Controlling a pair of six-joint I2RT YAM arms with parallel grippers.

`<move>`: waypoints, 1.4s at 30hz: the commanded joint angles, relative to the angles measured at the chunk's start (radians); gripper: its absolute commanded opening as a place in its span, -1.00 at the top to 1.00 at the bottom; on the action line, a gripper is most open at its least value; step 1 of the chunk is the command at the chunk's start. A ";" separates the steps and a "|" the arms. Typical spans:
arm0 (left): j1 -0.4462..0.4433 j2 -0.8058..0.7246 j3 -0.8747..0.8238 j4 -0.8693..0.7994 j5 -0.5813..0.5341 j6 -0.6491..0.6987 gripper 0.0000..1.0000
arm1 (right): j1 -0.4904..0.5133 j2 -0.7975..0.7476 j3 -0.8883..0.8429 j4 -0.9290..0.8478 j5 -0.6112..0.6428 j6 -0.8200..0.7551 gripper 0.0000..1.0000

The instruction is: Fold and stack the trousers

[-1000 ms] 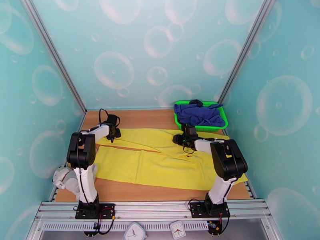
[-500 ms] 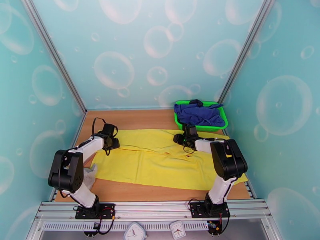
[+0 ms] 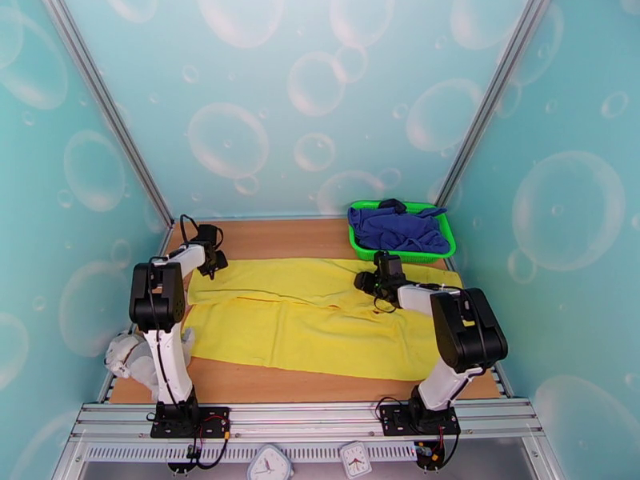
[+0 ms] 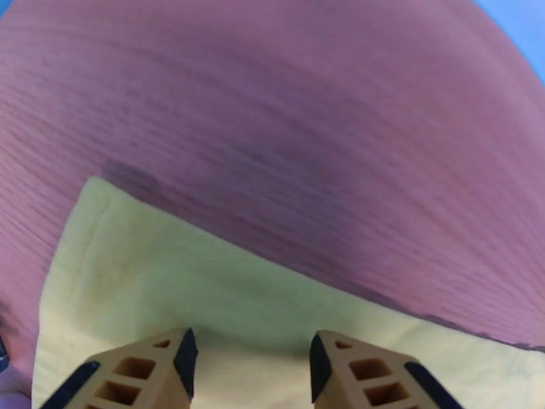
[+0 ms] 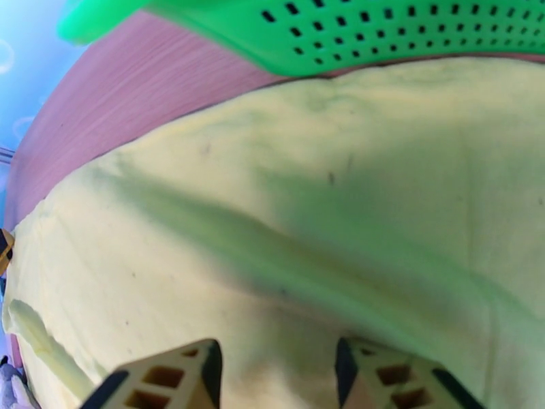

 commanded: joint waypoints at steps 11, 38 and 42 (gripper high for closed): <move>0.106 0.332 0.445 -0.135 0.084 -0.060 0.02 | -0.046 0.007 -0.010 -0.001 -0.012 0.010 -0.07; -0.344 -0.397 -0.317 0.167 0.154 0.049 -0.09 | -0.236 -0.558 -0.324 -0.237 0.055 0.050 -0.19; -0.442 -0.518 -0.536 0.149 0.092 -0.063 -0.06 | -0.318 -0.603 -0.329 -0.282 -0.018 0.051 -0.20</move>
